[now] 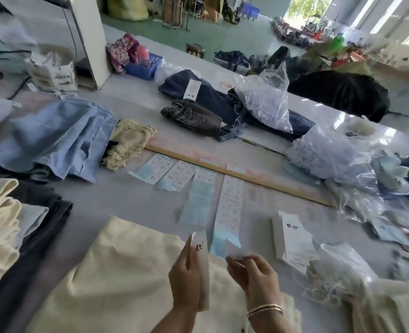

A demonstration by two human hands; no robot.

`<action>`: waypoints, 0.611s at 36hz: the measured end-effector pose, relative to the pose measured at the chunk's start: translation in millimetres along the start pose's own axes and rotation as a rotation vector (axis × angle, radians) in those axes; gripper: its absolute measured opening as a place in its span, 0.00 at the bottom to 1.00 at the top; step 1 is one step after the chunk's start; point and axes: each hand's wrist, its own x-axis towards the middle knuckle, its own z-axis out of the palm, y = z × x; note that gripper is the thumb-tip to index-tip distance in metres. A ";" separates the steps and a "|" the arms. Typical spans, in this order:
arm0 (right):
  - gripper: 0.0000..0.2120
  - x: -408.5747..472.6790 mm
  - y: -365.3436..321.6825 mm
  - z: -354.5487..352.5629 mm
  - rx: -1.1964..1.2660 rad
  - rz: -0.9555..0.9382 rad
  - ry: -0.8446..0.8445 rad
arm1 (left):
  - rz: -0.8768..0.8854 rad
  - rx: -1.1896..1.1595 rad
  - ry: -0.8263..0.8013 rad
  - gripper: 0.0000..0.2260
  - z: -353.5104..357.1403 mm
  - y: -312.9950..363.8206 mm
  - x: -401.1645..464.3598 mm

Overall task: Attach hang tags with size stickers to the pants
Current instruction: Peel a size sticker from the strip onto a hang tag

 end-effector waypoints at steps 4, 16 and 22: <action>0.08 -27.7 20.9 -9.6 -0.019 0.036 -0.041 | 0.023 0.034 -0.059 0.12 3.7 -7.9 -23.1; 0.10 -39.7 34.4 -54.9 -0.015 0.005 0.129 | -0.739 -0.707 -0.518 0.17 -15.8 9.3 -74.0; 0.15 -41.7 29.9 -72.2 -0.271 -0.361 0.239 | -0.882 -0.767 -0.544 0.12 -23.0 9.0 -86.7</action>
